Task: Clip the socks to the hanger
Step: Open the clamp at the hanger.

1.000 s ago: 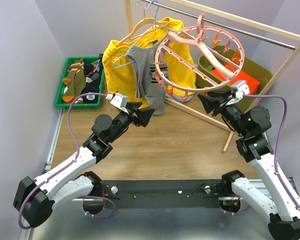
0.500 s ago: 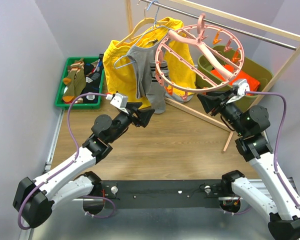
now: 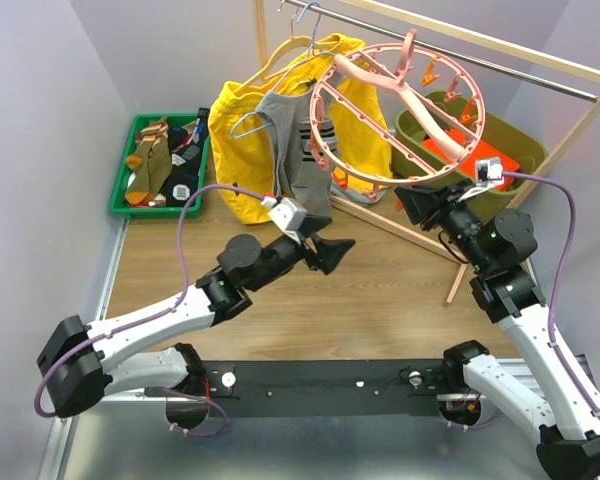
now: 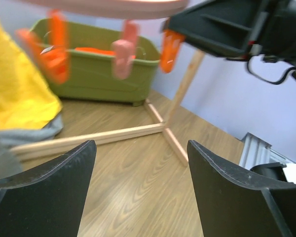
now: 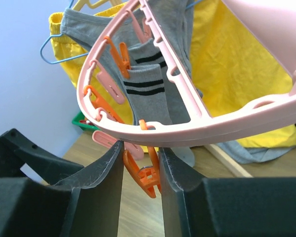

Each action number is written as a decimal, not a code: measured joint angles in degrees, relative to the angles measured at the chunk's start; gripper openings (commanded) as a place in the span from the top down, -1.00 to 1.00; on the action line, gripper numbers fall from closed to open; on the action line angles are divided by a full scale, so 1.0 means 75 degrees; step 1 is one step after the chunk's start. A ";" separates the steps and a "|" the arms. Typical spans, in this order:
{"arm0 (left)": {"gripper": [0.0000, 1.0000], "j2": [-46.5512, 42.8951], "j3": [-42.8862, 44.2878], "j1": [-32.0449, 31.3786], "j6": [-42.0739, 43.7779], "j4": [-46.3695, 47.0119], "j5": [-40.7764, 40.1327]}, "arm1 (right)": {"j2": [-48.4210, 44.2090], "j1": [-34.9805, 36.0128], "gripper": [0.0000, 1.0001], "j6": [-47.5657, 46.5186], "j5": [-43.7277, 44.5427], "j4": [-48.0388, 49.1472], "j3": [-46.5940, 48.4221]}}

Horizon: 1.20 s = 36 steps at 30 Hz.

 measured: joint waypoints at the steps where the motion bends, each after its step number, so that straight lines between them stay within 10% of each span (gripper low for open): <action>1: -0.67 0.0163 0.0128 -0.0143 0.0073 0.0079 -0.0029 | 0.0000 0.0000 0.82 0.0122 0.0047 -0.0050 0.0006; 27: -0.30 0.3707 0.3433 -0.1212 0.1848 0.0813 -0.1003 | -0.0274 0.0032 0.81 0.1644 0.0455 -0.0688 0.0149; 36: 0.83 0.3943 0.3675 -0.1311 0.2194 0.0717 -0.1262 | -0.0303 0.0032 0.37 0.1760 0.0472 -0.0915 0.0262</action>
